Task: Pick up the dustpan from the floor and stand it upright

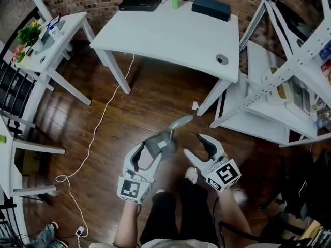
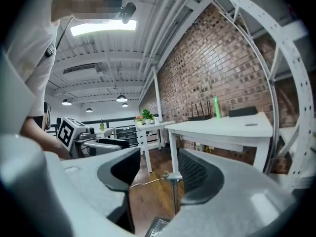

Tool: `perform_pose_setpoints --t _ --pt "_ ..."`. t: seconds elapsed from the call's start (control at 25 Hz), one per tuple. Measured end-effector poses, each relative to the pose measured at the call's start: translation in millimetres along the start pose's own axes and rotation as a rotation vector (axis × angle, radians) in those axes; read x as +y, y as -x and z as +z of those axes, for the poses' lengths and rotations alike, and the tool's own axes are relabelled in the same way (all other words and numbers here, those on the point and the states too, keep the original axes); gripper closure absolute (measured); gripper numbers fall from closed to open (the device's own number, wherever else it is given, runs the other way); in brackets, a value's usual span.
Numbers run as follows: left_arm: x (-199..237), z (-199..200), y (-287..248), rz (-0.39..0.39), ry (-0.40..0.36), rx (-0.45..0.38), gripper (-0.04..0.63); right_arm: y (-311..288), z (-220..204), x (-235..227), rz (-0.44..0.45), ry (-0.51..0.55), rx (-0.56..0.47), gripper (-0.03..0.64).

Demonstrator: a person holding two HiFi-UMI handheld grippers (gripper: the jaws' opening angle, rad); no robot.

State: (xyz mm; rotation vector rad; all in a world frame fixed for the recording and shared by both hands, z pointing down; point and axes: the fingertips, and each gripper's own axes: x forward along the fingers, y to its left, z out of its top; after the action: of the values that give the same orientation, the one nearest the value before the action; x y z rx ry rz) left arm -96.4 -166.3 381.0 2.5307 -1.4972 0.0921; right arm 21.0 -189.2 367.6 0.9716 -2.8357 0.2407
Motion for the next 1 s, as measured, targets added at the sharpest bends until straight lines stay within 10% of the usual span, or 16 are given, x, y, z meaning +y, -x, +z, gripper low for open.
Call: perform_pose_setpoints --t 0.52,1.0 --pt "-98.8 189.1 140.6 -0.024 -0.041 -0.08 0.325 140.8 181.8 120.4 -0.222 -0.022 -0.052 0.391" --pt "-222.0 204.3 271.0 0.116 -0.069 -0.138 0.331 279.0 187.0 232.1 -0.224 -0.025 -0.108 0.391"
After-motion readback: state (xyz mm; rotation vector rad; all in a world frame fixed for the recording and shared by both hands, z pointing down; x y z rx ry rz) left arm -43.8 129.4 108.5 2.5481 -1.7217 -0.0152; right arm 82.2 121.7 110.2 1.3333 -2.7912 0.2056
